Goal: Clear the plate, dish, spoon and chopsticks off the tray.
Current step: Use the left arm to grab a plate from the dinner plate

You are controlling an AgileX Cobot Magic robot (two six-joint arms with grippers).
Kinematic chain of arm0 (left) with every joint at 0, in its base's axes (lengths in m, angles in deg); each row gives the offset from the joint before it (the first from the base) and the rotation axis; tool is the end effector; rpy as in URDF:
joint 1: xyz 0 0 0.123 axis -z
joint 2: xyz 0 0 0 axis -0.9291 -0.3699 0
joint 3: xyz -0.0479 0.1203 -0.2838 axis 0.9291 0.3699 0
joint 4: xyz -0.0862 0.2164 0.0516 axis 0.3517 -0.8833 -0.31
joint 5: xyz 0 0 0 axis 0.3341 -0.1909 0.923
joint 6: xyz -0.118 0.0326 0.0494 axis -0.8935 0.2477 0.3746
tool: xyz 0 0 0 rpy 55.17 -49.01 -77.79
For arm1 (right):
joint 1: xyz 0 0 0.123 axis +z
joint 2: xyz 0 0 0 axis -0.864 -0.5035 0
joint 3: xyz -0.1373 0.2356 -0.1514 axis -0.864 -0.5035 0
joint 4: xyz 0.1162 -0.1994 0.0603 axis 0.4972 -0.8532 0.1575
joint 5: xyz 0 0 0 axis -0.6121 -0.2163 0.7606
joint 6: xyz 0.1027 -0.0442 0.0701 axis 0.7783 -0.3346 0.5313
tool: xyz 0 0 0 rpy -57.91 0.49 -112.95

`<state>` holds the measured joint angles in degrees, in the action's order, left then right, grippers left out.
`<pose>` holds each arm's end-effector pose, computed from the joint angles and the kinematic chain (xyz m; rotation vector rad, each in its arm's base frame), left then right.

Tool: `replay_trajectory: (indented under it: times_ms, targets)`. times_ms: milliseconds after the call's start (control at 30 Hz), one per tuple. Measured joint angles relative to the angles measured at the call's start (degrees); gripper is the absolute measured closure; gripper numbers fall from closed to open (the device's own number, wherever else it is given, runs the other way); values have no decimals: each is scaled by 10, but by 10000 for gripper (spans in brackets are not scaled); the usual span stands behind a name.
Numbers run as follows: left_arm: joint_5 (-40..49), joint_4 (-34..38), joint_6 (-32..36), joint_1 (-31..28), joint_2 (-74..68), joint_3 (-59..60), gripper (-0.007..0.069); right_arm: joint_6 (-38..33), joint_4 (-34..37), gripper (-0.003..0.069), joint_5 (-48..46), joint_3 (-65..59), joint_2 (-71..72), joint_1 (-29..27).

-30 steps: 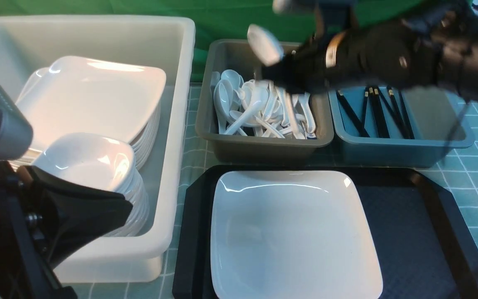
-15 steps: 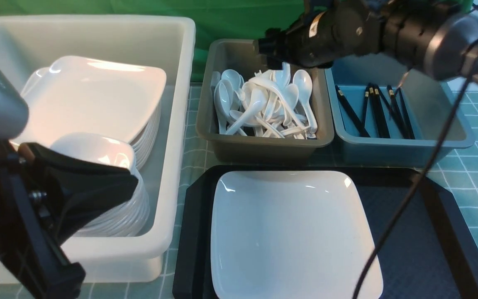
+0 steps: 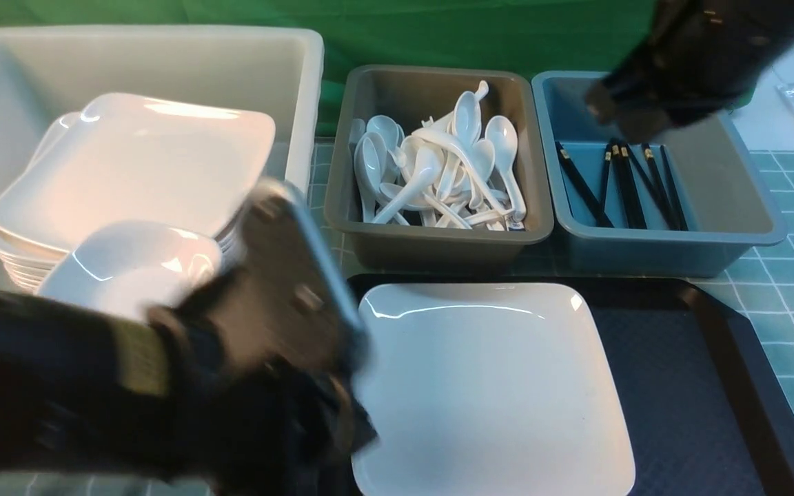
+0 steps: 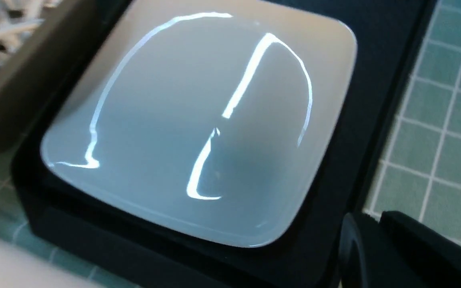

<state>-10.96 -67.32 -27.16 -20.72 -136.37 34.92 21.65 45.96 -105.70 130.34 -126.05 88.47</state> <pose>0.1421 -0.1743 0.3050 1.4805 1.9099 -0.2900 0.3077 0.1580 0.4070 -0.7024 2.3648 0.0873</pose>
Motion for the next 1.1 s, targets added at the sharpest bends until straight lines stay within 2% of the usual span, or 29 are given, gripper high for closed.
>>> replay_trajectory:
  times_ms: [67,167,200,300,367,433,467,567,667,767,867,1100]
  targets:
    - [0,-27,-8,38,-36,0,594,6,0,640,2,-78,70,0]
    - [-2,-48,-18,65,-74,0,592,20,0,638,23,-170,149,0]
    - [-5,-54,-21,74,-106,-4,592,31,0,639,47,-238,208,0]
    - [-19,-69,-23,78,-155,-20,578,53,0,636,83,-353,309,0]
    - [-25,-78,-16,78,-170,-26,566,62,0,636,86,-384,341,0]
    - [-52,-88,21,78,-209,-35,508,80,0,634,93,-455,420,0]
    - [-57,-88,24,78,-211,-35,503,81,0,634,93,-459,425,0]
    - [-80,-96,63,78,-255,-36,381,94,0,634,95,-512,502,0]
    - [-69,-150,78,78,-292,-37,240,94,0,634,95,-540,563,0]
    - [-57,-187,81,78,-301,-37,174,94,0,634,93,-548,587,0]
    - [-55,-225,90,78,-302,-37,124,94,0,634,92,-553,612,0]
    - [-83,-276,148,77,-316,-23,111,88,0,633,92,-555,619,0]
